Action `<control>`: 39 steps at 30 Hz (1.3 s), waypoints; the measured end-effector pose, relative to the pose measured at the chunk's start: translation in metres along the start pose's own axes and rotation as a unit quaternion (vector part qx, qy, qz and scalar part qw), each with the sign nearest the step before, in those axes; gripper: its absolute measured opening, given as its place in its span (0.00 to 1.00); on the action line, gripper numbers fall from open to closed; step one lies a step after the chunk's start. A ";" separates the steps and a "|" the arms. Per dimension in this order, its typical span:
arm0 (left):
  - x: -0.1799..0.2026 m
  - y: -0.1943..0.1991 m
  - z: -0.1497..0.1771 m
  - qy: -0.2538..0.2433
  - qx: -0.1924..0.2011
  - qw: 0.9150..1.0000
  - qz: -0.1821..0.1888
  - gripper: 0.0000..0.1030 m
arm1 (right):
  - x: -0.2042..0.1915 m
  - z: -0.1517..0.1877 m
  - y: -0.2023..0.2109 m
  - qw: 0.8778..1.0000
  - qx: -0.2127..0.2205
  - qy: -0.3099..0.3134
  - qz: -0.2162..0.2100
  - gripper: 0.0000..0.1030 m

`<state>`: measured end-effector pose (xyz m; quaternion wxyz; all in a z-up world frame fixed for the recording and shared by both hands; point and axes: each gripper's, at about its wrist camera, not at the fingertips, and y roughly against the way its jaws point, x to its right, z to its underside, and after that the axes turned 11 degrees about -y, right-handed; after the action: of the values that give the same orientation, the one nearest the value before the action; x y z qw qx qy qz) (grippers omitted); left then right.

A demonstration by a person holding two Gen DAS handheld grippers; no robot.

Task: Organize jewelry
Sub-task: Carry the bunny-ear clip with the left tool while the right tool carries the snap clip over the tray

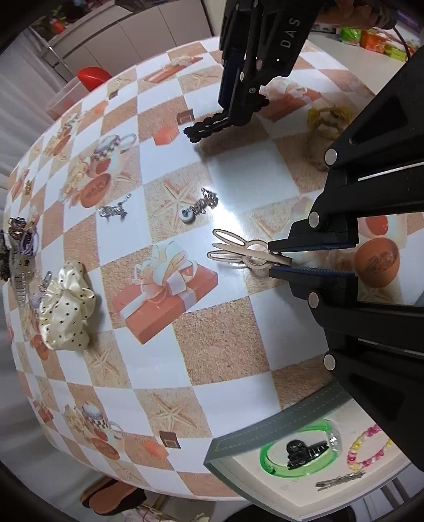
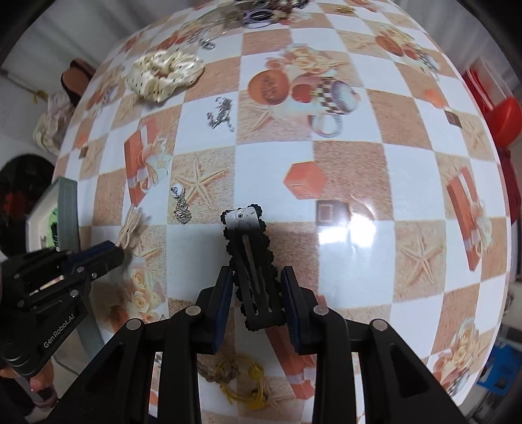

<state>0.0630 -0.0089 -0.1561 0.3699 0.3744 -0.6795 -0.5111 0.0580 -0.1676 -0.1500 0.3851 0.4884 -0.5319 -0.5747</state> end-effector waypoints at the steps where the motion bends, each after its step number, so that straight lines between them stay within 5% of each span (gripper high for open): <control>1: -0.001 0.004 0.001 0.002 0.003 1.000 0.000 0.13 | 0.006 0.003 0.002 1.000 0.000 -0.004 -0.004 0.32; 18: -0.026 0.079 0.056 0.079 0.058 0.995 -0.008 0.13 | 0.003 0.019 0.057 0.999 0.015 -0.001 -0.052 0.32; 29: -0.076 0.106 0.139 0.185 0.066 0.980 -0.038 0.13 | -0.088 0.034 0.056 0.992 -0.007 0.088 -0.088 0.32; 39: -0.113 0.100 0.221 0.274 0.042 0.959 -0.065 0.13 | -0.187 0.083 0.022 0.973 -0.064 0.196 -0.103 0.32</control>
<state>-0.0953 0.2028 -0.1172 0.4915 0.5587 -0.5476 -0.3827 0.0181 0.0285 -0.1034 0.4515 0.6181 -0.3550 -0.5367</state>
